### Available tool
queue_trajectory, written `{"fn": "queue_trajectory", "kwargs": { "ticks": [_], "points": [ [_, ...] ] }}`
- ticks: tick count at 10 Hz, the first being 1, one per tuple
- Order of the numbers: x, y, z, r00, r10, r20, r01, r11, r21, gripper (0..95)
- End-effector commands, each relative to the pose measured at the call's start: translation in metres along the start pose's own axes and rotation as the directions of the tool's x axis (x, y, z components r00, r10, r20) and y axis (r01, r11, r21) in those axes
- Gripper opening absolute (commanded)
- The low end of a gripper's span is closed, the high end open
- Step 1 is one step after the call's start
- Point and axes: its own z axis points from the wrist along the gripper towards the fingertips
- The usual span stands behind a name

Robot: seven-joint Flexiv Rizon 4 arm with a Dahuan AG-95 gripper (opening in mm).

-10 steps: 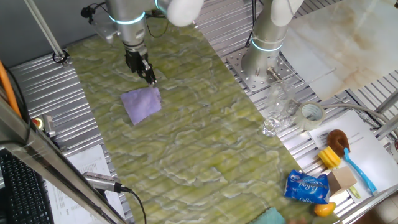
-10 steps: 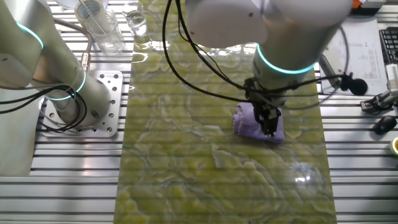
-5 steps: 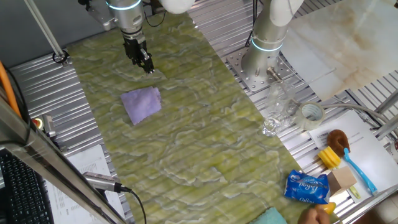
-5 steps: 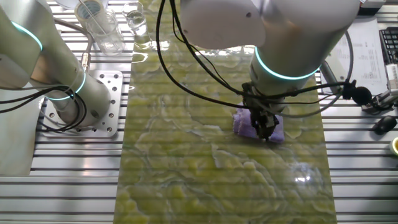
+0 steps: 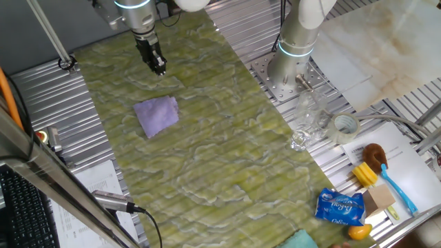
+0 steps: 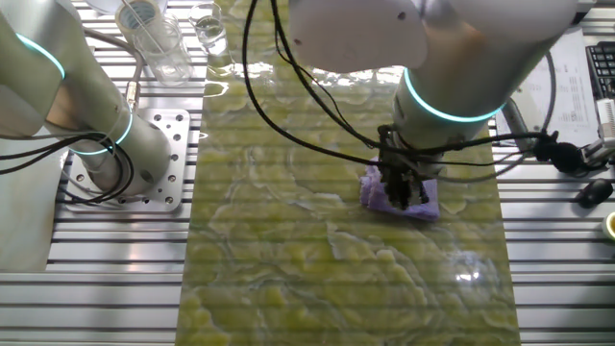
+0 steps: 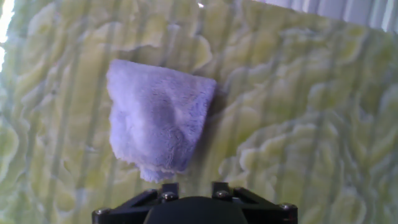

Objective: Clean the table with a cloth

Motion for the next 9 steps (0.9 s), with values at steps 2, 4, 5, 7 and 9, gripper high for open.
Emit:
{"fn": "queue_trajectory", "kwargs": {
  "ticks": [2, 4, 5, 7, 9],
  "points": [
    [-0.0007, -0.0012, 0.0003, 0.990, 0.123, 0.063, -0.123, 0.992, 0.001, 0.0],
    [-0.0012, -0.0012, -0.0002, 0.990, 0.126, 0.070, -0.126, 0.992, -0.002, 0.0],
    [-0.0014, -0.0012, -0.0003, 0.990, 0.121, 0.072, -0.122, 0.993, -0.002, 0.0],
    [-0.0010, -0.0015, -0.0010, 0.991, 0.107, 0.076, -0.107, 0.994, -0.008, 0.0],
    [-0.0012, -0.0015, -0.0011, 0.991, 0.105, 0.077, -0.104, 0.994, -0.018, 0.0]
  ]
}}
